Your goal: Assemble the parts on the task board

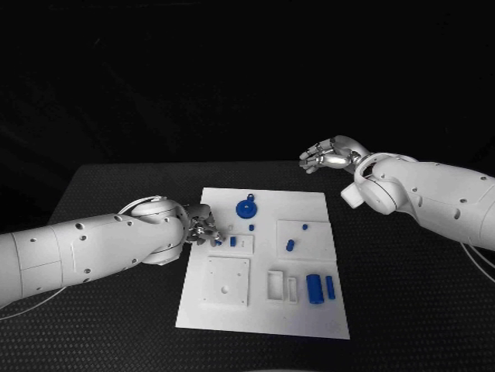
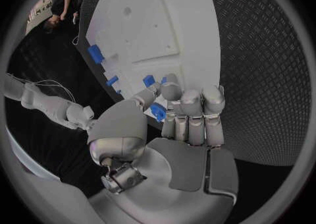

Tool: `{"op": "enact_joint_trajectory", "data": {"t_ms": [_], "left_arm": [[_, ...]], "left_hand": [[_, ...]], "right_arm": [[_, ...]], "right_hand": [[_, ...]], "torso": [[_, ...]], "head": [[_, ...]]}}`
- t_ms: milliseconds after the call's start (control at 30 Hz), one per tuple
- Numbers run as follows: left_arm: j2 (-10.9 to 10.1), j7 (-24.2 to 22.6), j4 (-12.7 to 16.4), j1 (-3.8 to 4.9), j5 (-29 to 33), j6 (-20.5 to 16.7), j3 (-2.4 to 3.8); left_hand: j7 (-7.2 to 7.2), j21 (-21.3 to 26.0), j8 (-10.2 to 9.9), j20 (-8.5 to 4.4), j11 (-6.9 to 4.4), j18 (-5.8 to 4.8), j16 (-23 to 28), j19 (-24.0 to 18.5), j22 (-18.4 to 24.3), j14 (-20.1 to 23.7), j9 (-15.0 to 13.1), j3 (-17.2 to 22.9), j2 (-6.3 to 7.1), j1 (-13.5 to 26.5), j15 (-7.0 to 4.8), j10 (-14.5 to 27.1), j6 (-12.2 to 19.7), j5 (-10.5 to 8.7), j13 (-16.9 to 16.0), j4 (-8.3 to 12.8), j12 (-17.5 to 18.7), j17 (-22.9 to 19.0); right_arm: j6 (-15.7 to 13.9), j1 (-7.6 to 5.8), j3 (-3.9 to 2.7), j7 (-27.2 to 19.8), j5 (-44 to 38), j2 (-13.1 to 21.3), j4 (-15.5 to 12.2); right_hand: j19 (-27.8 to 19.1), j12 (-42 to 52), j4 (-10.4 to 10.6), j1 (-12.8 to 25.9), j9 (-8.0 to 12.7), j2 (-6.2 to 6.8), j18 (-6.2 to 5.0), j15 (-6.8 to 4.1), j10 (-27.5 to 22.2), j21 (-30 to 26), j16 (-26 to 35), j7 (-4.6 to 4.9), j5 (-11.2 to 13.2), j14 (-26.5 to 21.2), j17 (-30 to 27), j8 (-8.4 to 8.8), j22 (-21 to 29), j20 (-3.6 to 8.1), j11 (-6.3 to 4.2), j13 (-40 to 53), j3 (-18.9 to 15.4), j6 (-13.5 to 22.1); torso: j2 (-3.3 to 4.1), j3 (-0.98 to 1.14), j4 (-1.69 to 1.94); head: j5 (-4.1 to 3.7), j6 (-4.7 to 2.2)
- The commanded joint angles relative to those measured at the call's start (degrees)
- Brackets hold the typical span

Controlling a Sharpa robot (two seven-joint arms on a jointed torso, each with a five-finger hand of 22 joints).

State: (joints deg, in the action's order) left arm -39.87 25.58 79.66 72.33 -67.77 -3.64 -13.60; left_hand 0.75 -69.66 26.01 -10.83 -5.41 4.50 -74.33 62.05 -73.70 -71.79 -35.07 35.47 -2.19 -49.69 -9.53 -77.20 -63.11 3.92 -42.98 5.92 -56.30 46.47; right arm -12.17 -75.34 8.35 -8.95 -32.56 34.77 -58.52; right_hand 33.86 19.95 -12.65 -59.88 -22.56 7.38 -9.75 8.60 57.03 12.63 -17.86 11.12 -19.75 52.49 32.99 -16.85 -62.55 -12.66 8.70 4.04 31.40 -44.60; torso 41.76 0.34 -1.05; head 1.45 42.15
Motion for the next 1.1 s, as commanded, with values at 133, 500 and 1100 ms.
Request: {"op": "enact_joint_trajectory", "data": {"t_ms": [133, 500, 1100], "left_arm": [[-0.05, 0.93, 0.11, -0.16, -0.98, 1.80, -0.07], [-0.20, 1.30, 0.19, -0.17, -1.54, 1.64, -0.07], [-0.17, 0.96, 0.26, -0.20, -1.00, 1.63, -0.06]], "left_hand": [[0.19, -0.24, 0.36, -3.07, -0.02, 3.64, -0.28, 0.28, 0.05, -0.95, -0.10, 3.35, -0.76, -0.13, -1.47, -0.29, -0.43, 0.29, 0.01, 3.47, -0.40, 0.07], [0.17, -0.25, 0.26, -3.06, -0.04, 3.63, -0.32, 0.30, 0.05, -0.98, -0.11, 3.36, -0.75, 0.07, -1.48, -0.31, -0.61, 0.58, -0.02, 3.62, -0.42, 0.11], [0.10, -0.30, 0.03, -3.03, -0.10, 3.61, -0.41, 0.32, 0.02, -1.07, -0.15, 3.46, -0.97, 0.43, -1.48, -0.43, -0.93, 1.23, -0.07, 4.08, -0.45, 0.19]], "right_arm": [[0.86, 0.01, -0.03, -0.34, -0.17, -0.03, -0.07], [0.85, 0.01, -0.03, -0.35, -0.17, -0.03, -0.05], [0.89, 0.02, -0.03, -0.34, -0.17, -0.13, 0.05]], "right_hand": [[-0.31, -0.21, 0.01, 0.53, 0.10, -0.03, -0.97, 0.09, -0.04, -0.27, 0.35, 1.20, -0.26, -0.41, -0.10, -0.37, -0.10, 0.08, 0.15, -0.08, -0.34, 0.28], [-0.31, -0.21, 0.02, 0.54, 0.12, -0.03, -0.97, 0.09, -0.04, -0.31, 0.36, 1.20, -0.27, -0.42, -0.10, -0.37, -0.14, 0.08, 0.15, -0.08, -0.35, 0.28], [-0.31, -0.22, 0.02, 0.53, 0.15, -0.02, -0.98, 0.09, -0.06, -0.38, 0.36, 1.20, -0.29, -0.43, -0.11, -0.38, -0.20, 0.08, 0.15, -0.09, -0.35, 0.30]], "torso": [[-0.01, -0.03, 0.02], [0.04, 0.00, 0.00], [0.03, 0.00, -0.01]], "head": [[0.01, 0.04], [0.06, 0.14], [0.07, 0.15]]}}
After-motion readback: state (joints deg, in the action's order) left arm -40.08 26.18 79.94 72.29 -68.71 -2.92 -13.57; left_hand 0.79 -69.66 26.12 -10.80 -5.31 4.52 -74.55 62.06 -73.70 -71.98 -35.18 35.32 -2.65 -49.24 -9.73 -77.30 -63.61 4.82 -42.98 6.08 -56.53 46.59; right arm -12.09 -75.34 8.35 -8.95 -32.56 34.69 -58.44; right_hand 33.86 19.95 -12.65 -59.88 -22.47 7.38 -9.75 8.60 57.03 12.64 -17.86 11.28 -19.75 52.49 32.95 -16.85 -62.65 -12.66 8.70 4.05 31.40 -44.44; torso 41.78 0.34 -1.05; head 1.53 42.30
